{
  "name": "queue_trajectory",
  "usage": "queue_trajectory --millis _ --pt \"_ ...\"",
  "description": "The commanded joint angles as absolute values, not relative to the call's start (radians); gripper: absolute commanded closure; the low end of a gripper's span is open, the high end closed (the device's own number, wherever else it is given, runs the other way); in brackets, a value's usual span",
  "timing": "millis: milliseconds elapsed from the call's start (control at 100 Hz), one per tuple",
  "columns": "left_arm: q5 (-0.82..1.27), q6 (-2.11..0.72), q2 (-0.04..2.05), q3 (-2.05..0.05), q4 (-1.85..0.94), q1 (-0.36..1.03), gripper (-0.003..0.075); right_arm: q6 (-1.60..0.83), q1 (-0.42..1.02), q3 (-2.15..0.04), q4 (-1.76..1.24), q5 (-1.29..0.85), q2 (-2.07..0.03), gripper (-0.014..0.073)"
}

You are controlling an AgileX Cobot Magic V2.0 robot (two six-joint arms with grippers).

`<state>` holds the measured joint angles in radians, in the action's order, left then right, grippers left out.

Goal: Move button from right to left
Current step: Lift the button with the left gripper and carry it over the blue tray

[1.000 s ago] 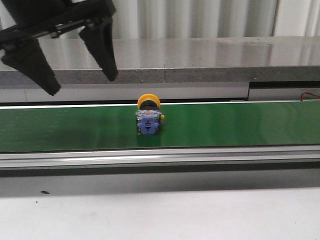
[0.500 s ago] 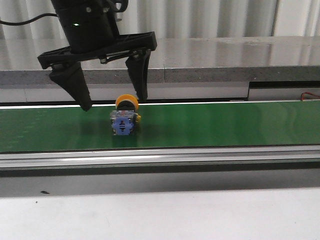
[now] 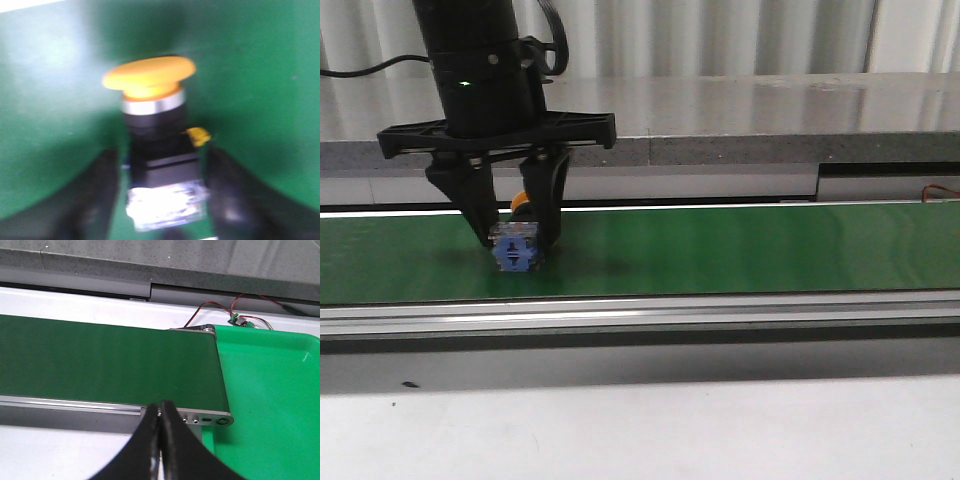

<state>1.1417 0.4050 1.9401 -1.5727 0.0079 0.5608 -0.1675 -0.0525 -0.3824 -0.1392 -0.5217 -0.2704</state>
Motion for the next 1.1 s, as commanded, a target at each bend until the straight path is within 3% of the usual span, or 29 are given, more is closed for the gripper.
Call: queue_trajectory --millis 0,100,430,1090 --pt "1.135 0.417 1.892 -1.604 0.01 0.565 0.0602 -0.177 -0.052 -0.408 -0.138 -0.444 -0.278 0.0661" --pt "1.134 0.417 1.892 -1.612 0.016 0.565 0.0661 -0.177 -0.052 -0.408 -0.138 -0.444 -0.278 0.0661" --pt "1.169 0.393 1.851 -1.709 0.062 0.542 0.0661 -0.177 -0.052 -0.408 -0.138 -0.444 -0.278 0.0661" --pt "1.264 0.066 1.825 -1.727 0.06 0.145 0.0661 -0.177 -0.052 -0.408 -0.138 -0.444 -0.278 0.0661"
